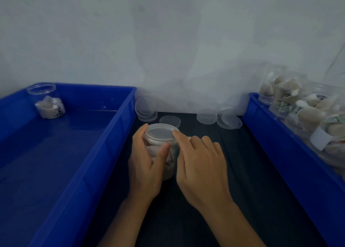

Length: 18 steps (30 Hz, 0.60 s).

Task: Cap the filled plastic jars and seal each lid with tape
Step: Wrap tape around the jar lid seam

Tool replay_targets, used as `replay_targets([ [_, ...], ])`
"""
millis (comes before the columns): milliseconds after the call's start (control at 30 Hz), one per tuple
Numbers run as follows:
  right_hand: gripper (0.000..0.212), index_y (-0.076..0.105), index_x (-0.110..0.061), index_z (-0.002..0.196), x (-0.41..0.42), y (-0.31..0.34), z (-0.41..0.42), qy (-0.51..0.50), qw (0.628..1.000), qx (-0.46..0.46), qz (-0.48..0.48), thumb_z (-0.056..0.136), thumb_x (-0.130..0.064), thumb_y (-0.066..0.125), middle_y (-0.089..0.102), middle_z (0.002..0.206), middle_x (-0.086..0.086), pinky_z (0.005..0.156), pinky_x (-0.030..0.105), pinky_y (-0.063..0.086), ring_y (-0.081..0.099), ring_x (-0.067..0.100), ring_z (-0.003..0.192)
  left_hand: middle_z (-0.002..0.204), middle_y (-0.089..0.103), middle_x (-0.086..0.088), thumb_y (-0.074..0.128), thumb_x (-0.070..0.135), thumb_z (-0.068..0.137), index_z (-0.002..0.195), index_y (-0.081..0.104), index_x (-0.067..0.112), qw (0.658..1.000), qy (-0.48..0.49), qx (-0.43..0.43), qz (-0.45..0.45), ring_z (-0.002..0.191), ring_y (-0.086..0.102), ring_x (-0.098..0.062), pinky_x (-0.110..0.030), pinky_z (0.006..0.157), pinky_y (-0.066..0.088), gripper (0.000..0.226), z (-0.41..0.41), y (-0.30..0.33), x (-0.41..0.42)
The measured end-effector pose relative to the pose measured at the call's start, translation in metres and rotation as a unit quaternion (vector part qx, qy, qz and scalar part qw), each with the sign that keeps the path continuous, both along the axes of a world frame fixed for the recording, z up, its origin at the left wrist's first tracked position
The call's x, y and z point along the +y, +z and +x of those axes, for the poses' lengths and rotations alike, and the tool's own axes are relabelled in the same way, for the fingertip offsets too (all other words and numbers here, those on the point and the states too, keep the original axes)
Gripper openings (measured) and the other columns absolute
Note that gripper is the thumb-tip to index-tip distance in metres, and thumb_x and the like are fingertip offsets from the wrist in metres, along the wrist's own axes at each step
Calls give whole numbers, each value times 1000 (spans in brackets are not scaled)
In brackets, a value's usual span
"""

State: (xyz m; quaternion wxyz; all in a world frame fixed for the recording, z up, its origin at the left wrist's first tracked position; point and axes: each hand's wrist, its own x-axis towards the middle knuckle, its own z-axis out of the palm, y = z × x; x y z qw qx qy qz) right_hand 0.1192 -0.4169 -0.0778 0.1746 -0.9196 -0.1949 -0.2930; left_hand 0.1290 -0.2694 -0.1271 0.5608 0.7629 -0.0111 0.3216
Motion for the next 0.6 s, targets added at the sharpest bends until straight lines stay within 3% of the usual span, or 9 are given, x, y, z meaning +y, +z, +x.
replay_targets([
  [167, 50, 61, -14, 142, -11, 2, 6, 3, 999, 27, 40, 98, -29, 40, 73, 119, -1, 89, 33, 47, 66, 18, 102, 134, 53, 27, 57, 73, 93, 151, 36, 42, 999, 20, -38, 30, 122, 58, 8, -5, 92, 46, 68, -2, 10, -8],
  [267, 49, 56, -19, 146, -20, 2, 10, -7, 997, 63, 42, 101, -30, 43, 70, 123, -4, 94, 32, 42, 63, 15, 109, 131, 59, 22, 60, 68, 94, 149, 44, 33, 999, -12, -30, 20, 120, 63, 0, -10, 93, 50, 67, -5, 11, -10],
  [367, 46, 50, -28, 149, -26, 2, 12, -9, 996, 74, 45, 108, -39, 33, 67, 122, -13, 93, 26, 35, 57, 5, 108, 128, 60, 30, 60, 64, 93, 146, 46, 39, 999, -43, -7, -5, 118, 64, 3, -10, 92, 50, 60, -7, 14, -10],
  [467, 49, 41, -40, 155, -29, 4, 13, 1, 994, 104, 31, 109, -43, 24, 61, 136, -21, 96, 23, 26, 51, -1, 119, 125, 64, 27, 59, 62, 92, 139, 49, 44, 996, -79, 8, -46, 113, 68, -1, -13, 88, 54, 52, -8, 16, -10],
  [533, 50, 37, -45, 157, -30, 5, 13, 17, 992, 126, 23, 109, -45, 23, 58, 142, -23, 99, 25, 29, 49, -2, 125, 124, 65, 24, 59, 63, 91, 138, 51, 42, 993, -96, 17, -73, 111, 70, -4, -14, 85, 55, 52, -8, 15, -9],
  [600, 49, 35, -50, 156, -31, 6, 13, 38, 988, 148, 36, 108, -47, 23, 60, 136, -24, 98, 30, 40, 52, -4, 116, 124, 66, 22, 58, 62, 91, 138, 52, 41, 989, -111, 29, -95, 110, 71, -6, -15, 85, 56, 51, -8, 13, -10],
])
